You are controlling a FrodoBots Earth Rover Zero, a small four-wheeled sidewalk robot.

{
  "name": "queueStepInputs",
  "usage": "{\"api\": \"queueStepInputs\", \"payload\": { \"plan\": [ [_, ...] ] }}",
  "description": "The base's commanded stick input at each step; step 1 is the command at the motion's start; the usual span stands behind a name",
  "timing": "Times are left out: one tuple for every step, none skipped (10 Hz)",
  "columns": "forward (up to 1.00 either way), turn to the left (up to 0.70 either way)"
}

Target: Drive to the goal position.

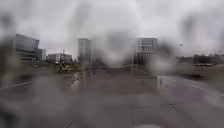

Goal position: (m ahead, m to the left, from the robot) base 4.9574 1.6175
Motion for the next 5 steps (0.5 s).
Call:
{"api": "queueStepInputs", "payload": {
  "plan": [
    [0.11,0.00],
    [0.13,0.00],
    [0.14,0.00],
    [0.14,0.00],
    [0.14,0.00]
  ]
}}
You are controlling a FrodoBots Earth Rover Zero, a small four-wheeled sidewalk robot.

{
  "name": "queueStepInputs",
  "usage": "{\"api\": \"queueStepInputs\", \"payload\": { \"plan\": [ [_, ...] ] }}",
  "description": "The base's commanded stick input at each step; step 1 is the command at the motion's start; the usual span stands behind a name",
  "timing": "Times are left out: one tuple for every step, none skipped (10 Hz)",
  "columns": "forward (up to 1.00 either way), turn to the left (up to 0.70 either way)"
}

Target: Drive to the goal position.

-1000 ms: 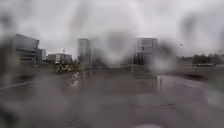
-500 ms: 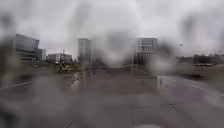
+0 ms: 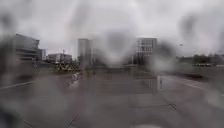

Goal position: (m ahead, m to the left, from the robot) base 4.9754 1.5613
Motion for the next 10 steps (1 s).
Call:
{"api": "queueStepInputs", "payload": {
  "plan": [
    [0.13,0.00],
    [0.11,0.00],
    [0.10,0.00],
    [0.11,0.00],
    [0.10,0.00],
    [0.11,0.00],
    [0.11,0.00],
    [0.10,0.00],
    [0.11,0.00],
    [0.11,0.00]
  ]
}}
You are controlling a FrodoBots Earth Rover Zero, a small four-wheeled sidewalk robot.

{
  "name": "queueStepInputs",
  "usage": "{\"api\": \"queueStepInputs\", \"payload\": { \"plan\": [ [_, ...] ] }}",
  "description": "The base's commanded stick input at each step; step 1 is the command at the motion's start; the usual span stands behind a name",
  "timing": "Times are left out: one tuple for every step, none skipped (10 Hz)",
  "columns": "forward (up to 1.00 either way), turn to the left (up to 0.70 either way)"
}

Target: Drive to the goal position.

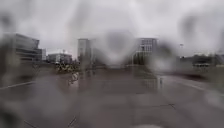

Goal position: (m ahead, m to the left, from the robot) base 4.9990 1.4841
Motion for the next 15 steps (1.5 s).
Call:
{"api": "queueStepInputs", "payload": {
  "plan": [
    [0.10,0.00],
    [0.11,0.00],
    [0.10,0.00],
    [0.11,0.00],
    [0.11,0.00],
    [0.11,0.00],
    [0.11,0.00],
    [0.10,0.00],
    [0.11,0.00],
    [0.11,0.00],
    [0.11,0.00],
    [0.11,0.00],
    [0.11,0.00],
    [0.11,0.00],
    [0.11,0.00]
  ]
}}
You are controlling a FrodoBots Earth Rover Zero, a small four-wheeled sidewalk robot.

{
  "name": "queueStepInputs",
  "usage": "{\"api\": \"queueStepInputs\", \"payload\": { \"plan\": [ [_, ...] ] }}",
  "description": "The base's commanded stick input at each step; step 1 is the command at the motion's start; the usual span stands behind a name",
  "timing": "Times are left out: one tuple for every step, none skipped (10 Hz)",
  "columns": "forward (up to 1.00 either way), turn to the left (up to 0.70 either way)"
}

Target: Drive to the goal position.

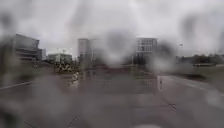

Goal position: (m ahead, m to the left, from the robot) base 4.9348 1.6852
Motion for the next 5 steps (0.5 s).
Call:
{"api": "queueStepInputs", "payload": {
  "plan": [
    [0.11,0.00],
    [0.11,0.00],
    [0.11,0.00],
    [0.11,0.00],
    [0.11,0.00]
  ]
}}
